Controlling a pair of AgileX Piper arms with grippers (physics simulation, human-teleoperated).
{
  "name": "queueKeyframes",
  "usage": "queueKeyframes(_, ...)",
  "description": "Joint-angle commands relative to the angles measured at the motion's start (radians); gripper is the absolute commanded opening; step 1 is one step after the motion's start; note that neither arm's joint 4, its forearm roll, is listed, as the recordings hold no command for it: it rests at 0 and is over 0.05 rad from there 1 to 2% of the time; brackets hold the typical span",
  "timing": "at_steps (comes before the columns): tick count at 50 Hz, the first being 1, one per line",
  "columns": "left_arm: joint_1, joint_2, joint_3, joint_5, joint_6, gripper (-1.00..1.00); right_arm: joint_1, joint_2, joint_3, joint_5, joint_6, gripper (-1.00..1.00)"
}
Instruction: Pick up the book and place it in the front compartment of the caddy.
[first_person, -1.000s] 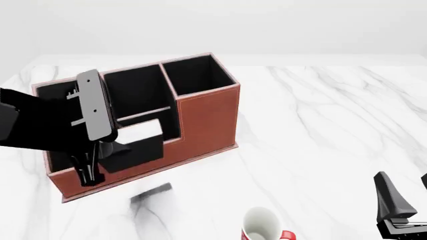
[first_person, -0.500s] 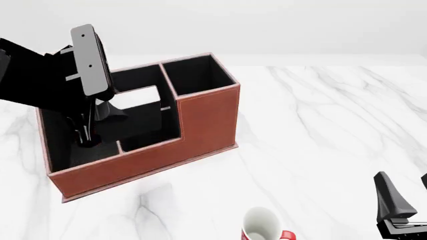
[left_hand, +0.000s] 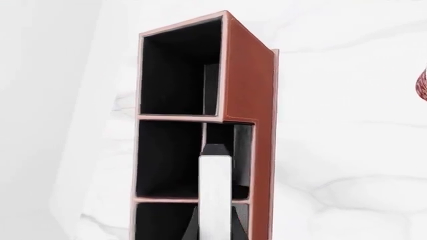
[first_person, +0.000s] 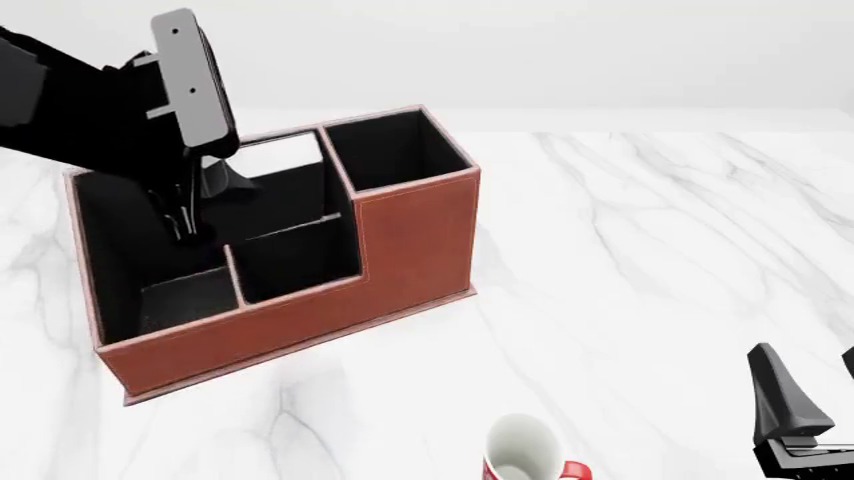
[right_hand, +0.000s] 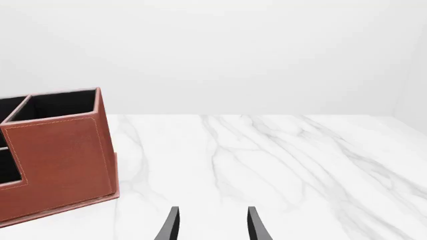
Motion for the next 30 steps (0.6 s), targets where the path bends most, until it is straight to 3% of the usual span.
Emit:
queueKeyframes(1, 0.026, 0.027, -0.022, -0.046, 0.032, -1.00, 0.000, -0.003, 0.000, 0.003, 0.001, 1.00)
queueKeyframes(30, 0.044, 0.092, -0.023, -0.145, 0.063, -1.00, 0.000, -0.003, 0.000, 0.003, 0.001, 1.00)
